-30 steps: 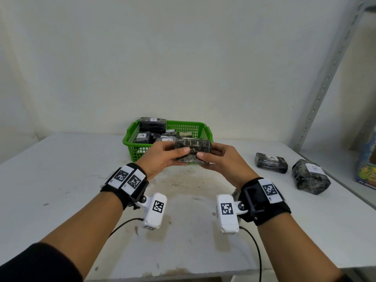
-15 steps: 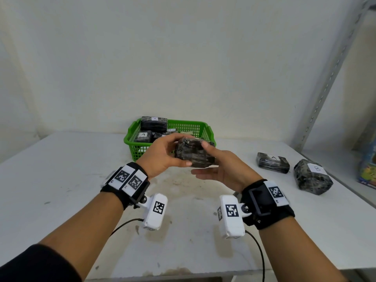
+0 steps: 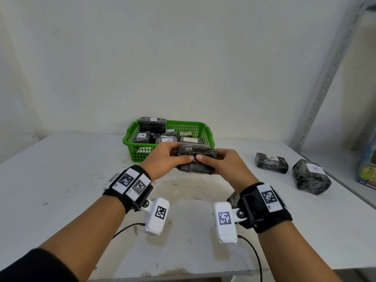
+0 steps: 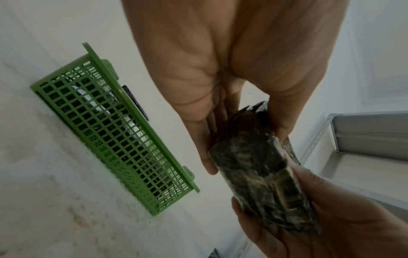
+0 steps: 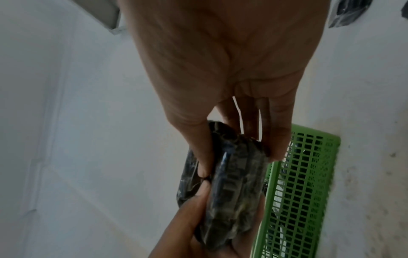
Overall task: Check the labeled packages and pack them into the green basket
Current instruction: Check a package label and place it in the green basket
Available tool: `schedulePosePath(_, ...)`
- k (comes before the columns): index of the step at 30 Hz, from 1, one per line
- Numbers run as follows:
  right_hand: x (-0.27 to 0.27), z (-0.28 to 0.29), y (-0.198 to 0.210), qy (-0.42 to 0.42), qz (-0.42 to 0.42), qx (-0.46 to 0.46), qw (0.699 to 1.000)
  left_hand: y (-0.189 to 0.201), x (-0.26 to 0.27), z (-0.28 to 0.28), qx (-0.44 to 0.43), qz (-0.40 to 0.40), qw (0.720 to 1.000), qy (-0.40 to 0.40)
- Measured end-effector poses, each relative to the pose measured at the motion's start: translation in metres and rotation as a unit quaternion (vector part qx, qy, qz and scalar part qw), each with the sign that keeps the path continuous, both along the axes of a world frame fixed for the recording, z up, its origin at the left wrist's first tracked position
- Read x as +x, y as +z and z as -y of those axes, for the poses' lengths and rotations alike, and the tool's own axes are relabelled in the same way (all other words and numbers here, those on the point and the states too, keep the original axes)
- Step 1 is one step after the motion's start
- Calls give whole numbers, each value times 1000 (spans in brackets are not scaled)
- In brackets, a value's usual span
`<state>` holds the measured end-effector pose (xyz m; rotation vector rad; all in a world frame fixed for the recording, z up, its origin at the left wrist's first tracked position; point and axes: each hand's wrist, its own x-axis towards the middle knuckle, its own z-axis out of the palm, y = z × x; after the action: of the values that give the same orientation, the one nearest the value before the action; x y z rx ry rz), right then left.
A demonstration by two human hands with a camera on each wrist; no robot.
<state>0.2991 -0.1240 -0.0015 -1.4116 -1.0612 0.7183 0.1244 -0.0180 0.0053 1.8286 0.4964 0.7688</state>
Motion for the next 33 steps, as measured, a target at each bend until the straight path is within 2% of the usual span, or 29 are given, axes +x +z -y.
schedulePosePath(2, 1, 0, 1, -7, 9, 1, 1000, 0, -1, 0, -12, 10, 1000, -2)
schedulePosePath(6, 1, 0, 2, 8, 3, -2, 1000, -2, 0, -6, 18, 14, 999, 36)
schedulePosePath(10, 3, 2, 4, 16, 3, 12, 1000, -3, 0, -7, -52, 47, 998, 4)
schedulePosePath(15, 4, 0, 3, -5, 34, 17, 999, -1, 1, -7, 26, 60, 997, 39)
schedulePosePath(17, 2, -1, 6, 12, -1, -13, 1000, -2, 2, -8, 53, 72, 994, 60)
schedulePosePath(20, 2, 3, 12, 79, -106, -32, 991, -2, 2, -10, 86, 77, 991, 62)
schedulePosePath(22, 2, 6, 15, 98, -123, -35, 987, -2, 1, -11, 102, 70, 991, 50)
schedulePosePath(24, 0, 7, 15, 84, -110, -36, 990, -2, -1, -10, 107, 62, 992, 35)
schedulePosePath(27, 1, 6, 13, 67, -102, -32, 992, -2, -4, -7, 67, 61, 996, -4)
schedulePosePath(33, 4, 4, 8, 63, -106, -8, 992, -4, -4, -6, -114, 37, 992, -49)
